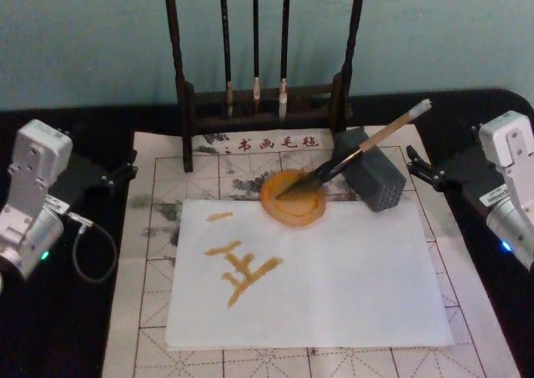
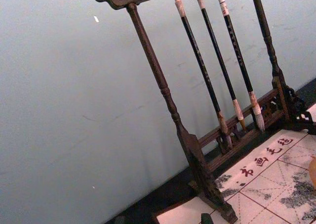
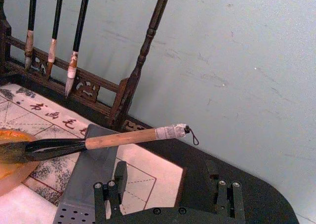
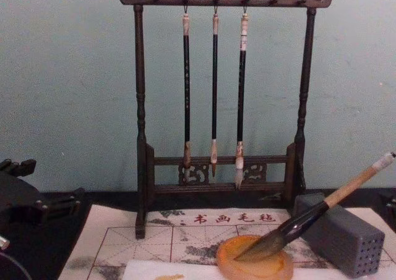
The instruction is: Pick up the brush from the inkstone, write on the paper, then place the brush back to its original position.
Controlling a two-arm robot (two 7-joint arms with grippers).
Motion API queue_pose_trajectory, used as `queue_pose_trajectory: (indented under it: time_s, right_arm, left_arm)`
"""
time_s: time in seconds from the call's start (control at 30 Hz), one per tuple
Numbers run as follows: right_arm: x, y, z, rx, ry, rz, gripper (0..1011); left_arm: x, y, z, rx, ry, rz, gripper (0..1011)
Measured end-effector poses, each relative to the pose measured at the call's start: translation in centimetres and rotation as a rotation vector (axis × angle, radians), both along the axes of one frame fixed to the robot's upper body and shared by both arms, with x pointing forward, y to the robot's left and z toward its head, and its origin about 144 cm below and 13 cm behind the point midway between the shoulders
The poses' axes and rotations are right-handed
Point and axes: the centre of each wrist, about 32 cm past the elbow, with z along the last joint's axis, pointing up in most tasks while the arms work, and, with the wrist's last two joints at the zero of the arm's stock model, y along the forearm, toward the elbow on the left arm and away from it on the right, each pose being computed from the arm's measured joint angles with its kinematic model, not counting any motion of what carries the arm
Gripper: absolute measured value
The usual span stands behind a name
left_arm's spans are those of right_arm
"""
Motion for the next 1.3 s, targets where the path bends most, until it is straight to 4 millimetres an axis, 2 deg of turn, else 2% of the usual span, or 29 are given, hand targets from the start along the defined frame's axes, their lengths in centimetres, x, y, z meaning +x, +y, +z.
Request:
queue_pose_trajectory:
  time_s: [1.3]
  right_arm:
    - [0.00,0.00,0.00,0.000,0.000,0.000,1002]
  left_arm:
    - [0.00,0.00,0.00,0.000,0.000,0.000,1001]
